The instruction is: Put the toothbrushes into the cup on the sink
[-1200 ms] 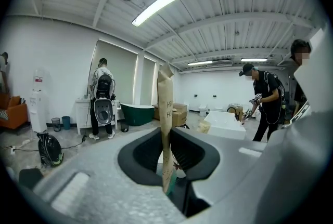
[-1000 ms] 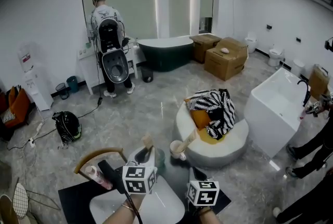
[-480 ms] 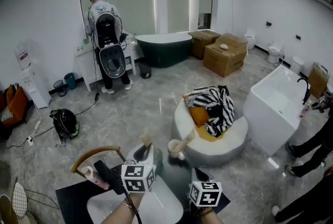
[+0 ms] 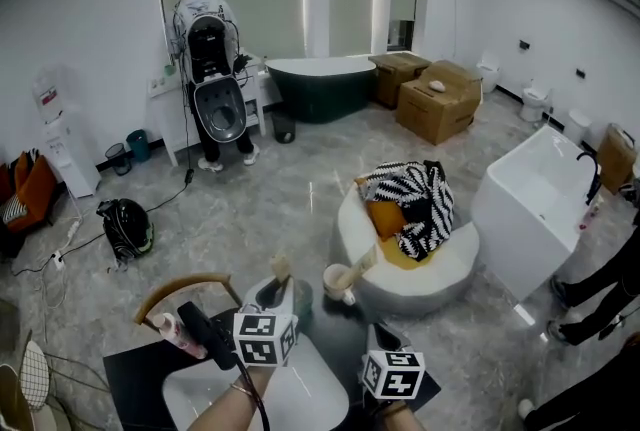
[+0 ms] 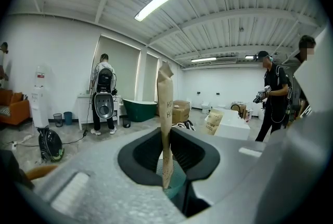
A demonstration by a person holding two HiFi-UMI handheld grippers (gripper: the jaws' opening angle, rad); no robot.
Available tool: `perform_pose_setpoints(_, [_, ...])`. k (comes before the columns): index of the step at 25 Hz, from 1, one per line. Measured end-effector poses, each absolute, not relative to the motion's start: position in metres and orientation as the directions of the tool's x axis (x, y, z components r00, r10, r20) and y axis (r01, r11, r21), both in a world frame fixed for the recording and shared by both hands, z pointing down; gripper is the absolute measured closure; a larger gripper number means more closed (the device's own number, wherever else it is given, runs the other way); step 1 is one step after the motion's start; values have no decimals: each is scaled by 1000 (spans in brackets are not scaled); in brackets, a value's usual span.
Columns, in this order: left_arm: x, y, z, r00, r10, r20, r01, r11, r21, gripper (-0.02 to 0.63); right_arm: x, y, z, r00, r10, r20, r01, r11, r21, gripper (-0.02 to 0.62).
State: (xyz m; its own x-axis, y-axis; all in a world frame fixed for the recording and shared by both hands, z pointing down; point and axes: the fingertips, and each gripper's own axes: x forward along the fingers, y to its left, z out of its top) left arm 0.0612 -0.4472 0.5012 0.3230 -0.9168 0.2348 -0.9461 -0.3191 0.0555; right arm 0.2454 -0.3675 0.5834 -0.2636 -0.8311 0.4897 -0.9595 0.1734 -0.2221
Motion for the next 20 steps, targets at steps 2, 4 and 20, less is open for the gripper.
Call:
perform_pose_setpoints(2, [62, -448, 506, 323, -914, 245, -946, -321, 51, 554, 246, -368, 585, -264, -829, 493, -960, 174, -222, 592])
perform_pose_setpoints(4, [61, -449, 510, 321, -913, 251, -946, -319, 48, 554, 246, -368, 588, -264, -827, 496, -959, 171, -226, 592])
perform_pose_setpoints(20, [59, -456, 541, 275, -900, 339, -961, -267, 71, 525, 249, -369, 600, -267, -815, 514, -957, 163, -240, 592])
